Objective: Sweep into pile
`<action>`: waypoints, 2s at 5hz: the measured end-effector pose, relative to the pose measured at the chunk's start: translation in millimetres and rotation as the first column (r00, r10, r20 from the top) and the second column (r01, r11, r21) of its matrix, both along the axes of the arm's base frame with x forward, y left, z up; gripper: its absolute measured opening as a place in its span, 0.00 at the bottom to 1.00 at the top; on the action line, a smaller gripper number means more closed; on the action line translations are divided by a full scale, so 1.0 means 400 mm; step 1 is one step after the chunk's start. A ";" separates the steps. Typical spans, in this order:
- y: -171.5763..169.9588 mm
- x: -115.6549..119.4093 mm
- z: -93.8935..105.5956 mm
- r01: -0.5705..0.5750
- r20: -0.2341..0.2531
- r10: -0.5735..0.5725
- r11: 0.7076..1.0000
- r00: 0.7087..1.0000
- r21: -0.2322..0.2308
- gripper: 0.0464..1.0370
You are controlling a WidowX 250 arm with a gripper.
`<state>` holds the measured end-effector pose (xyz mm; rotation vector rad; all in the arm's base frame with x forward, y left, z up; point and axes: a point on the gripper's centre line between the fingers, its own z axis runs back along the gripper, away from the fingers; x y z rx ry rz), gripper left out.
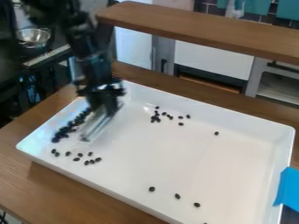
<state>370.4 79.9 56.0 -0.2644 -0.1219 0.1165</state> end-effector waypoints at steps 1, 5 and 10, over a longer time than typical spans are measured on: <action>-0.126 0.016 0.011 0.017 -0.023 -0.017 0.999 1.000 -0.030 0.34; -0.480 0.127 0.008 0.036 -0.028 -0.036 0.999 0.999 0.010 0.34; -0.382 0.122 -0.075 0.059 -0.048 -0.056 0.997 0.997 0.045 0.34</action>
